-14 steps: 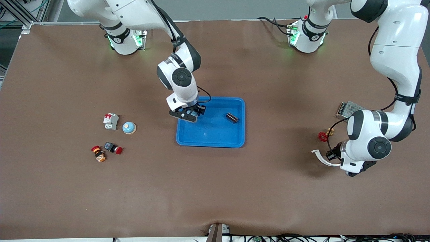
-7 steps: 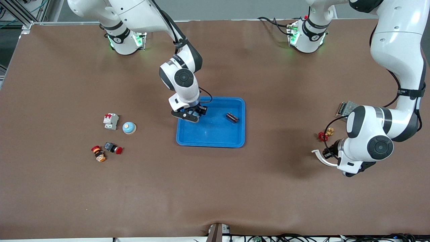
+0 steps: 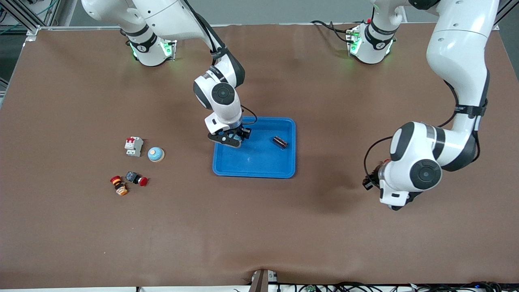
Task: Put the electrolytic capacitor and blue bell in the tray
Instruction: 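Set the bell in the tray while the left gripper lifts the capacitor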
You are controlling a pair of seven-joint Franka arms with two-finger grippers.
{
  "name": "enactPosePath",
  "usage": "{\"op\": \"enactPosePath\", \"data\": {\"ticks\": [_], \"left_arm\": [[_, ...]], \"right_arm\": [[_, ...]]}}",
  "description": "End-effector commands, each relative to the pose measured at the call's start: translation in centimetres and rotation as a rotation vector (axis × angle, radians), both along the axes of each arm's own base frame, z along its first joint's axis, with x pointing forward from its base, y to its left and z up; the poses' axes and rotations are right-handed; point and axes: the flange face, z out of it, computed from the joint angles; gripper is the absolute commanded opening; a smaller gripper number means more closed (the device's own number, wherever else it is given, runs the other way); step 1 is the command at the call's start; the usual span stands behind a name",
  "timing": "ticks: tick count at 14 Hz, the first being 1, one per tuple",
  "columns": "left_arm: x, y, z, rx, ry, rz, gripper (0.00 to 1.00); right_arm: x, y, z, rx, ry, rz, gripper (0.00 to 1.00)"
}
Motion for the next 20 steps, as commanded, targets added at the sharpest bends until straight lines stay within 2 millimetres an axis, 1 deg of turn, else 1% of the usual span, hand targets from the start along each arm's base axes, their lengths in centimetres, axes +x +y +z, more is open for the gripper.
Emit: {"op": "enactPosePath", "data": {"ticks": [1, 2, 3, 4, 5, 6, 7, 8, 10, 11, 13, 15, 16, 18, 19, 20], "left_arm": [[-1.0, -3.0, 1.8, -0.014, 0.006, 0.068, 0.00], [-1.3, -4.3, 2.0, -0.021, 0.008, 0.091, 0.00], [-1.7, -5.5, 2.1, -0.038, 0.016, 0.110, 0.00], [-2.1, -6.5, 2.2, -0.048, 0.022, 0.126, 0.00], [-2.6, -8.0, 2.2, -0.053, 0.028, 0.133, 0.00], [-3.0, -9.3, 2.2, -0.052, 0.024, 0.147, 0.00], [-3.7, -11.0, 2.3, -0.052, 0.024, 0.150, 0.00], [-4.2, -12.5, 2.3, -0.050, 0.021, 0.155, 0.00], [-5.2, -15.7, 2.2, -0.057, -0.005, 0.188, 0.00], [-5.7, -17.3, 1.9, -0.066, -0.012, 0.207, 0.00], [-6.6, -20.0, 1.0, -0.080, -0.031, 0.241, 0.00], [-7.6, -22.5, 0.3, -0.094, -0.050, 0.277, 0.00], [-8.1, -23.8, -0.2, -0.102, -0.057, 0.291, 0.00], [-9.2, -26.0, -1.4, -0.117, -0.068, 0.317, 0.00], [-9.6, -27.1, -1.8, -0.127, -0.081, 0.325, 0.00], [-9.9, -27.8, -2.6, -0.135, -0.084, 0.332, 0.00]], "right_arm": [[-0.1, 0.3, 0.2, 0.003, -0.005, -0.017, 0.69], [0.0, 0.2, 0.2, 0.000, -0.002, -0.017, 0.82], [0.0, 0.2, 0.3, -0.002, 0.001, -0.017, 1.00], [0.0, 0.2, 0.4, -0.002, -0.001, -0.017, 1.00], [-0.2, 0.5, 0.6, 0.002, -0.004, -0.012, 1.00], [-0.1, 0.7, 1.3, 0.009, -0.009, -0.009, 1.00], [-0.1, 0.7, 2.1, 0.011, -0.008, -0.008, 1.00], [0.0, 0.7, 3.6, 0.011, -0.003, -0.007, 1.00], [0.5, -0.6, 7.0, -0.016, 0.025, 0.013, 1.00], [1.2, -1.8, 8.9, -0.017, 0.037, 0.036, 1.00], [3.0, -5.1, 12.3, -0.015, 0.060, 0.105, 1.00], [4.3, -8.2, 14.7, -0.014, 0.084, 0.166, 1.00], [4.8, -9.4, 15.4, -0.018, 0.091, 0.196, 1.00], [6.1, -12.5, 16.1, -0.078, 0.089, 0.258, 1.00], [6.6, -13.8, 16.3, -0.109, 0.086, 0.294, 1.00], [7.3, -15.3, 16.8, -0.123, 0.084, 0.324, 1.00]]}}
